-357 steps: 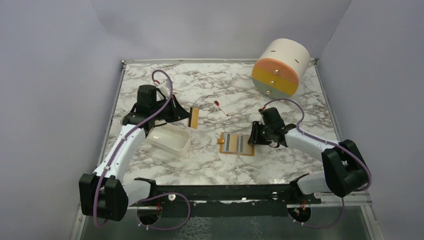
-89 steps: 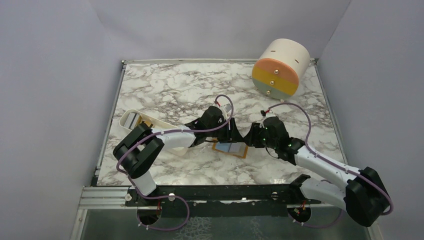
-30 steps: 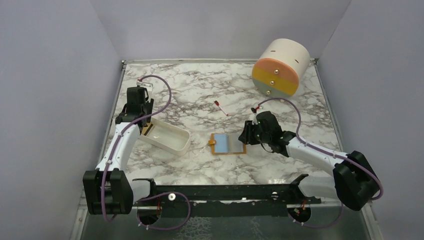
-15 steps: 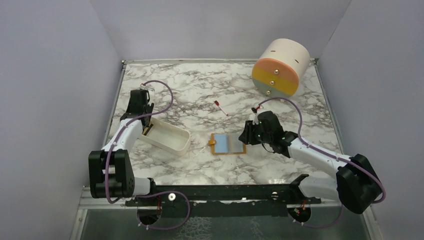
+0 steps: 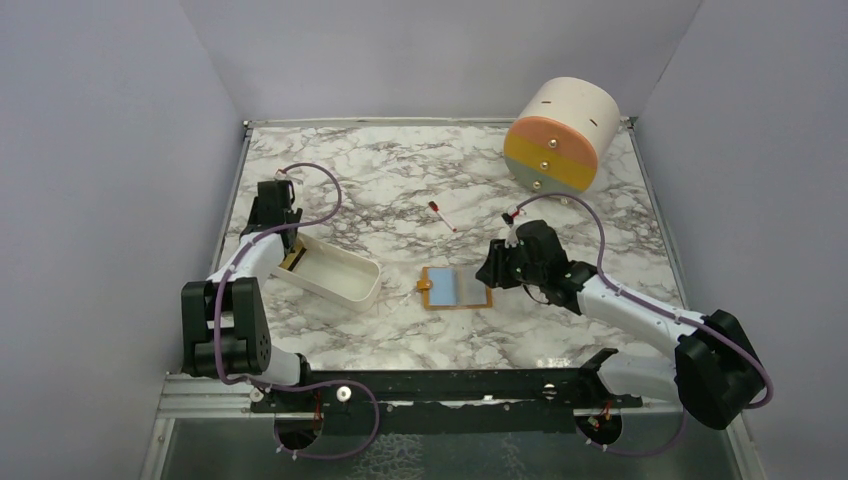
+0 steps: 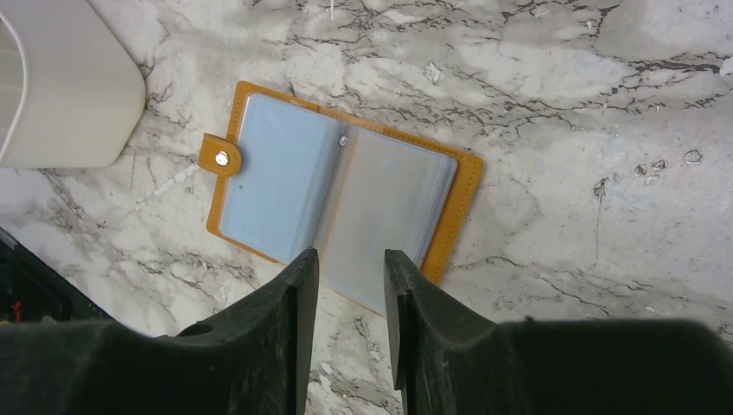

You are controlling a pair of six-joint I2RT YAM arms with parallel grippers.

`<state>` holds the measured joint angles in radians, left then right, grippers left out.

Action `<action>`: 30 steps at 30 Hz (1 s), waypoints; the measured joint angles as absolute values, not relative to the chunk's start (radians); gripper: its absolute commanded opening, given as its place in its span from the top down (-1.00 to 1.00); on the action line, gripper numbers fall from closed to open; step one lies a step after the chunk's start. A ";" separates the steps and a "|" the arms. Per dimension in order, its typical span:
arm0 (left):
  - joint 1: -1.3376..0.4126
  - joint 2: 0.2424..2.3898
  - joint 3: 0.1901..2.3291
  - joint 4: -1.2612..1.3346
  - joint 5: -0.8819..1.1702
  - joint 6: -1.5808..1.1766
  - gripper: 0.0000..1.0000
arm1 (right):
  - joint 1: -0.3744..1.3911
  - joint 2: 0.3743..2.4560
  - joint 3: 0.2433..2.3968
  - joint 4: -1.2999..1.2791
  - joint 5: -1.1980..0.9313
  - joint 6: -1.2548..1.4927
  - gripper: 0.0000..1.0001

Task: Put the credit cards into the card holder
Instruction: Pick up the credit card from the storage box.

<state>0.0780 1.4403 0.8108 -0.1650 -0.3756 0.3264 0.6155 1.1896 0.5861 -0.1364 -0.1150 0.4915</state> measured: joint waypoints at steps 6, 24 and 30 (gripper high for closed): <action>0.085 1.454 0.811 -0.156 -0.376 0.332 -0.17 | 0.615 1.188 0.586 -0.137 -0.120 0.491 0.31; 0.092 1.501 0.826 -0.157 -0.412 0.355 -0.09 | 0.615 1.173 0.598 -0.142 -0.129 0.459 0.31; 0.094 1.504 0.827 -0.154 -0.412 0.354 0.08 | 0.615 1.173 0.599 -0.144 -0.129 0.456 0.31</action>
<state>0.0944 1.5040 0.8268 -0.1543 -0.4122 0.3542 0.6151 1.1732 0.5995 -0.1436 -0.1291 0.4564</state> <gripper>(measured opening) 0.503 0.345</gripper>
